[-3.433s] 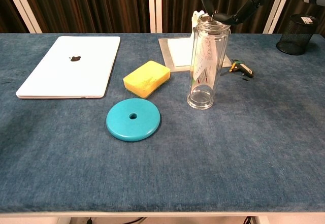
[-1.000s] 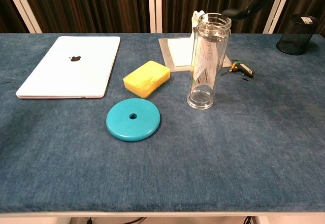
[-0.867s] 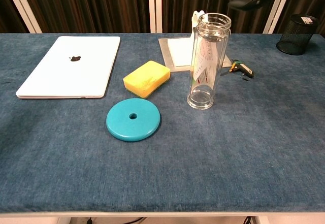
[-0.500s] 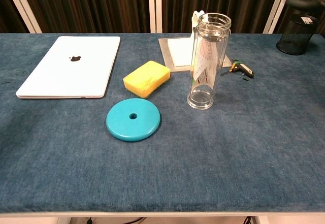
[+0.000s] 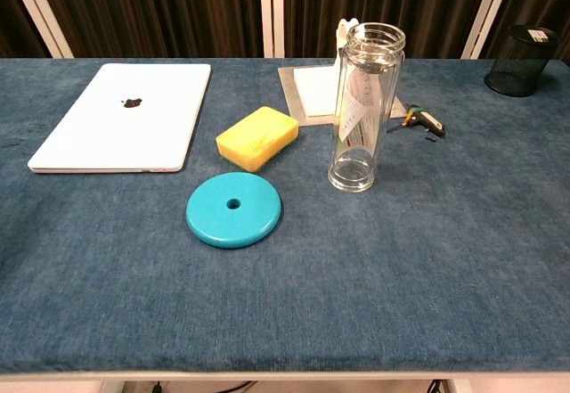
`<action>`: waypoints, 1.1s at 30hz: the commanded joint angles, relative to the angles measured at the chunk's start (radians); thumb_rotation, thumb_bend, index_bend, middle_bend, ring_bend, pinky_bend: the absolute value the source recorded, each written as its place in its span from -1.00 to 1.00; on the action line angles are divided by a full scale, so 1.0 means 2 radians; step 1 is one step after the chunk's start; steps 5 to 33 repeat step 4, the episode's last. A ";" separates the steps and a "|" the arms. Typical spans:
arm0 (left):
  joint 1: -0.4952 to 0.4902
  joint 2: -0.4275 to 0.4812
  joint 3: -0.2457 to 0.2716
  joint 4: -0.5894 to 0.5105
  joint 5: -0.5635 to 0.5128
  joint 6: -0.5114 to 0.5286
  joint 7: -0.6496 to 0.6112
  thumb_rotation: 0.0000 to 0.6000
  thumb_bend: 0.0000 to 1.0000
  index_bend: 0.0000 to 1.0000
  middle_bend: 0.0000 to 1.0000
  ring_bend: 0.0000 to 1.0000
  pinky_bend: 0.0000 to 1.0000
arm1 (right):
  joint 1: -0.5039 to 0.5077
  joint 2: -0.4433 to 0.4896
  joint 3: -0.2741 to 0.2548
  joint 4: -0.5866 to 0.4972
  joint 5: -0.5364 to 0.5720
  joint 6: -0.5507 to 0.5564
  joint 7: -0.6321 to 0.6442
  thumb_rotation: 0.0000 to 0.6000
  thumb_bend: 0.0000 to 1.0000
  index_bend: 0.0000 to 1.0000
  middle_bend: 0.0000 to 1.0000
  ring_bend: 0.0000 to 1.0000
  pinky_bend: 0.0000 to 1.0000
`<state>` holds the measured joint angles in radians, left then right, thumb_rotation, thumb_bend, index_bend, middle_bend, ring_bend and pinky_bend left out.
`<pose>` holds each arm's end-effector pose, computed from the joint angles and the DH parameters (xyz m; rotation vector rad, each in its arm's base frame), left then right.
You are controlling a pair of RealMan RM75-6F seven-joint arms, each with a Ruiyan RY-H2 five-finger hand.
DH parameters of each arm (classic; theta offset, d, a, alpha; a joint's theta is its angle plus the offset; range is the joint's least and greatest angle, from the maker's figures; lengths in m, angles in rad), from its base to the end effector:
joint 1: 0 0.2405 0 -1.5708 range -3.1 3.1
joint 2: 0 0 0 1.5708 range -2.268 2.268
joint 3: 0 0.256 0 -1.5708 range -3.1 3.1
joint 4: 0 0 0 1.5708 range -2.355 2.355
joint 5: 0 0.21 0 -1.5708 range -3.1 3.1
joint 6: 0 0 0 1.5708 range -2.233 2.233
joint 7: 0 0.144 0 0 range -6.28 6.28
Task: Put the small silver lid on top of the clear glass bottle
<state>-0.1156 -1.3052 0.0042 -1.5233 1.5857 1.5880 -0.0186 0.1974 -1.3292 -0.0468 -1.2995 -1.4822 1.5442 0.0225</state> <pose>-0.2905 0.1778 0.1090 -1.4082 -0.9050 -1.0934 -0.3328 -0.2030 0.1154 1.4748 -0.7887 0.9035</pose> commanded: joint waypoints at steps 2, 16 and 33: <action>0.041 0.025 0.018 -0.051 -0.037 0.006 0.140 0.18 -0.91 -0.75 -0.79 -0.80 -0.71 | -0.004 -0.004 0.000 0.001 0.002 -0.016 0.006 1.00 -0.42 -1.00 -1.00 -1.00 -1.00; 0.047 0.025 0.020 -0.046 -0.038 0.008 0.132 0.11 -0.91 -0.75 -0.79 -0.80 -0.72 | -0.004 -0.009 0.000 0.003 0.001 -0.026 0.006 1.00 -0.42 -1.00 -1.00 -1.00 -1.00; 0.047 0.025 0.020 -0.046 -0.038 0.008 0.132 0.11 -0.91 -0.75 -0.79 -0.80 -0.72 | -0.004 -0.009 0.000 0.003 0.001 -0.026 0.006 1.00 -0.42 -1.00 -1.00 -1.00 -1.00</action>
